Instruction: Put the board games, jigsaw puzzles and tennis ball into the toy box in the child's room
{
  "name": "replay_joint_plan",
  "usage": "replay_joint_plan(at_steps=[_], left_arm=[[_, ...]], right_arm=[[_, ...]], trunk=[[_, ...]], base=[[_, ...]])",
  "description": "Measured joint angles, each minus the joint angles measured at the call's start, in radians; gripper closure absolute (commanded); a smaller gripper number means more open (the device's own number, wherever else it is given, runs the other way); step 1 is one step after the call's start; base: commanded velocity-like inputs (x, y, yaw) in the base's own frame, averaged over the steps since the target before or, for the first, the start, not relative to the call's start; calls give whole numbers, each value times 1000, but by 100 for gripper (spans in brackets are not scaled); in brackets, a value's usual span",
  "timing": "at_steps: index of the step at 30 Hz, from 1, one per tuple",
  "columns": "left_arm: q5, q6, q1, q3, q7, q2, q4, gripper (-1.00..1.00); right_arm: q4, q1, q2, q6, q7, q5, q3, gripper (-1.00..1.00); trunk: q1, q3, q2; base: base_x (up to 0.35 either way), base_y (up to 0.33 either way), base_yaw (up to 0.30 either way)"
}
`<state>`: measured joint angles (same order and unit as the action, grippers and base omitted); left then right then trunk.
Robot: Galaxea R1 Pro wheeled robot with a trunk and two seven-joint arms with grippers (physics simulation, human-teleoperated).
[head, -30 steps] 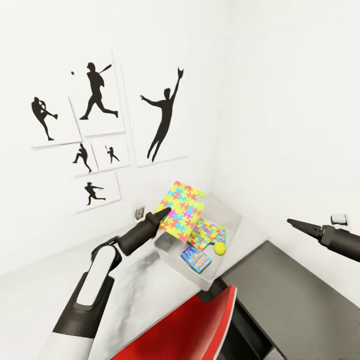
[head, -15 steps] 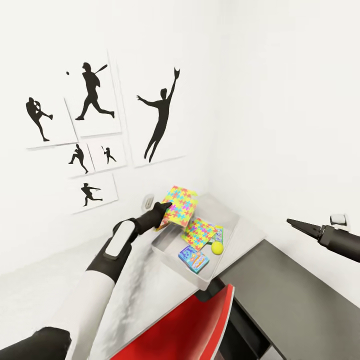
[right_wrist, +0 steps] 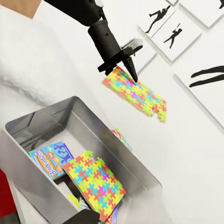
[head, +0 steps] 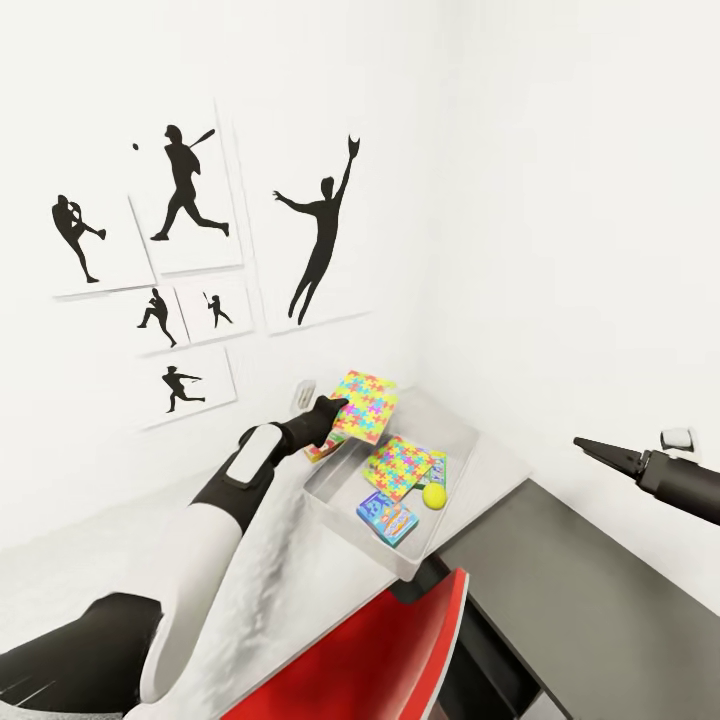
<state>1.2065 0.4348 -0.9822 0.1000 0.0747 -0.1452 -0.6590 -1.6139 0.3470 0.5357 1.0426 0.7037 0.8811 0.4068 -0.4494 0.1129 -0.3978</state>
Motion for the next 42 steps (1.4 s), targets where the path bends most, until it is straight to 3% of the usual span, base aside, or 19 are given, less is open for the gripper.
replay_joint_plan(at_steps=[16, 34, 42], left_arm=[[-3, -1, -9, -1, -2, 3, 74, 100], [-3, 7, -10, -3, -3, 10, 95, 100], [2, 9, -10, -9, -1, 15, 129, 100]], right_arm=[[0, 3, 2, 0, -24, -6, 2, -100], [0, 3, 1, 0, -61, -9, 3, -100], [0, 2, 0, 0, -61, -9, 4, -100]], trunk=[[0, 0, 0], [0, 0, 0], [0, 0, 0]], base=[[0, 0, -198], [0, 0, -271], [0, 0, -99]])
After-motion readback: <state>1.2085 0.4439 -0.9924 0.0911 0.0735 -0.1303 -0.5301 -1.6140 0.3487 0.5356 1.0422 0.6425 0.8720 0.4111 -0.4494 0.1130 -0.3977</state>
